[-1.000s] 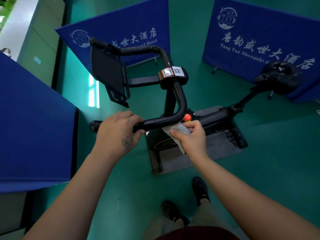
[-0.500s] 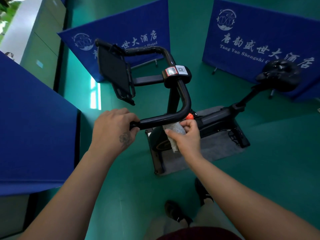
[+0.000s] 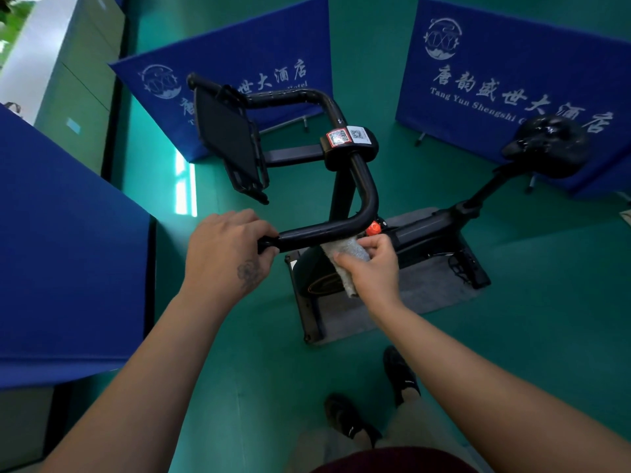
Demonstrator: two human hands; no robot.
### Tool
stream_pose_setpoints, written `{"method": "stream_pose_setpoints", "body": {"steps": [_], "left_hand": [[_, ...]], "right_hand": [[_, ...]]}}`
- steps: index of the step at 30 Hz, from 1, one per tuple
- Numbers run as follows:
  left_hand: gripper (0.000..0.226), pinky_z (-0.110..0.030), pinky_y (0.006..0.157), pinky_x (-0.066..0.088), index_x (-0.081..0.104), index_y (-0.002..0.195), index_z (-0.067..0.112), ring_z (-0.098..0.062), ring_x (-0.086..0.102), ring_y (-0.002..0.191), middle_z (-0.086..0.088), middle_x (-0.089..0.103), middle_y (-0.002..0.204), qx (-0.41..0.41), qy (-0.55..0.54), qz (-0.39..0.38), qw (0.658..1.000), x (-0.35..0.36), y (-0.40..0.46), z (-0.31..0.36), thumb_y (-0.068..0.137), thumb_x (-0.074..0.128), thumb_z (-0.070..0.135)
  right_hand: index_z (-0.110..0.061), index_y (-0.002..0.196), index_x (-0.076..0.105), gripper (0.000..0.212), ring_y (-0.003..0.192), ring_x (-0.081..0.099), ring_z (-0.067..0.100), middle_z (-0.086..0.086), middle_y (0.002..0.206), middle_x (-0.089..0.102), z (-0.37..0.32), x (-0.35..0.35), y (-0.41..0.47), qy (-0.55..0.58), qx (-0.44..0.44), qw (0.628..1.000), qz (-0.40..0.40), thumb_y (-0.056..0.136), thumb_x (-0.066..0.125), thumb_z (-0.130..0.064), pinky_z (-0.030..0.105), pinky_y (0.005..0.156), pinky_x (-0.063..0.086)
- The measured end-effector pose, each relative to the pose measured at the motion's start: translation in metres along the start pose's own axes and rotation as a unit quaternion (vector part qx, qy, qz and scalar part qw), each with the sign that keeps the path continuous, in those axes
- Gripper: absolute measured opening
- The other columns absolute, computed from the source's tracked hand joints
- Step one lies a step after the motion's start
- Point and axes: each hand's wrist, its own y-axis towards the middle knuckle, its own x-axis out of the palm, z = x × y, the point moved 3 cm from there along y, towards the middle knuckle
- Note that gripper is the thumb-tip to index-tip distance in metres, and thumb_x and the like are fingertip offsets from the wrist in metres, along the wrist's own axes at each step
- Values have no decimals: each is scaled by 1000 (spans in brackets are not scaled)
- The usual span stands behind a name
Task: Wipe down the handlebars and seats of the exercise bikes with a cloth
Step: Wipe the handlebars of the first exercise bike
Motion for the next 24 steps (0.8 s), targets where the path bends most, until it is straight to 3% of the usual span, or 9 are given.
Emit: {"method": "stream_pose_setpoints", "body": {"steps": [6,14,24], "left_hand": [[19,-33,69,39,82,103,30,-23,64,80,9,71,93,9,0,-2,1000,1,-1,-3,86,82,37],[21,-37,72,45,82,101,33,-26,66,84,10,73,93,-3,11,-14,1000,-11,1,-13,81,87,38],[23,-35,78,49,80,103,33,-18,61,91,13,68,96,-20,-82,-21,996,-3,-7,-32,84,82,47]], "right_hand": [[-29,97,55,47,92,73,25,6,104,70,2,14,-7,-2,-5,1000,-7,72,95,-24,52,86,61],[-22,101,57,42,89,75,21,5,105,71,1,-13,5,3,-1,1000,27,78,91,-15,50,82,64],[-27,98,57,42,92,74,25,4,101,71,3,43,-21,18,-8,999,-25,75,92,-24,54,83,61]]}}
